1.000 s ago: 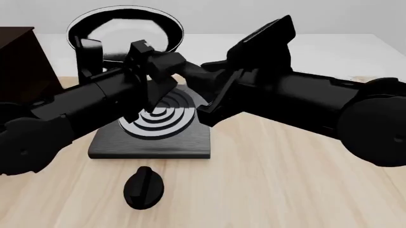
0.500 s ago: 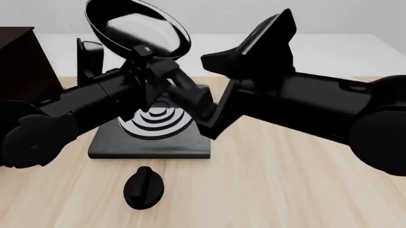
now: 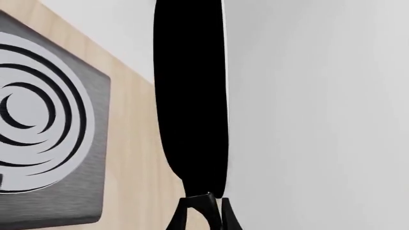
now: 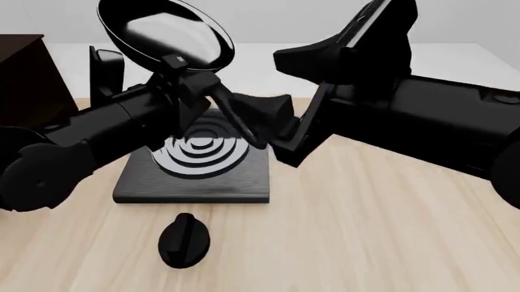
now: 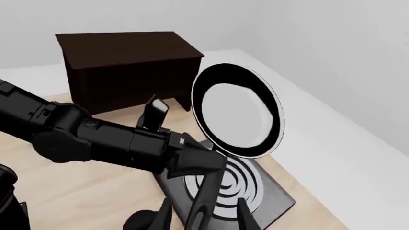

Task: Put the frying pan on the cabinet shelf.

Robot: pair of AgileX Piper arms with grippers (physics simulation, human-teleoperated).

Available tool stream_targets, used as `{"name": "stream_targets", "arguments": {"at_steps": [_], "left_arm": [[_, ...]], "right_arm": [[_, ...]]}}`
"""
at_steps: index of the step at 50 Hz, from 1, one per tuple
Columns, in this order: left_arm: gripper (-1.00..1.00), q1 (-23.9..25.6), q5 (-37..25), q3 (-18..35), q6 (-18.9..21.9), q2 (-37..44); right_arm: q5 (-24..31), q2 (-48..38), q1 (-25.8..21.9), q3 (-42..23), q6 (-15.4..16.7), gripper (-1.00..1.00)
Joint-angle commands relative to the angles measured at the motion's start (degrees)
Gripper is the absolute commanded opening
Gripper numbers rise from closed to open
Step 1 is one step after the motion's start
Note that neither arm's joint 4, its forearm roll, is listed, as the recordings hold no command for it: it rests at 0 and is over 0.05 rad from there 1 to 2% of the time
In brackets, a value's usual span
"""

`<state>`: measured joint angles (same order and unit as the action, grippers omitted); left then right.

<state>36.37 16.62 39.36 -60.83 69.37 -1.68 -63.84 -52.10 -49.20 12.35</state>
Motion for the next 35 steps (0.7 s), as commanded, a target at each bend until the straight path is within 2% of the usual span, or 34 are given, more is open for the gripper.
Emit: {"name": "stream_targets", "arguments": {"at_steps": [1, 2, 9, 12, 13, 15, 23, 25, 29, 35], "left_arm": [[-1.0, -1.0, 2.0, 0.2, 0.6, -0.8], [-1.0, -1.1, 2.1, 0.0, 0.5, -0.9], [-1.0, -2.9, 2.6, -0.2, 0.9, -1.6], [-1.0, -3.7, 1.8, 0.2, 1.6, -2.0], [-1.0, -3.1, 0.9, 0.5, 2.5, -2.8], [-1.0, -3.3, 0.1, 0.7, 3.3, -3.4], [-1.0, -6.4, 3.4, -1.5, 2.1, -2.4], [-1.0, -7.0, 4.4, -2.6, 1.0, -2.8], [-1.0, -8.5, 6.4, -4.6, -1.8, -3.9], [-1.0, -11.9, 9.1, -6.4, -4.5, -4.8]], "right_arm": [[0.9, 3.8, 0.8, 0.0, 0.3, 1.0], [1.0, 4.0, 1.2, 0.2, 1.1, 1.0], [3.2, 8.4, 2.6, -1.6, -1.5, 1.0], [3.8, 9.3, 3.4, -1.9, -1.1, 1.0], [3.7, 9.5, 3.6, -1.6, 0.5, 1.0], [4.1, 10.1, 4.2, -1.5, -0.2, 1.0], [4.6, 13.6, 7.8, -0.2, -1.2, 1.0], [4.1, 14.8, 9.0, 1.1, -1.0, 1.0], [3.7, 17.2, 11.5, 3.8, -2.6, 1.0], [3.8, 20.1, 13.3, 7.2, -3.3, 1.0]]}}
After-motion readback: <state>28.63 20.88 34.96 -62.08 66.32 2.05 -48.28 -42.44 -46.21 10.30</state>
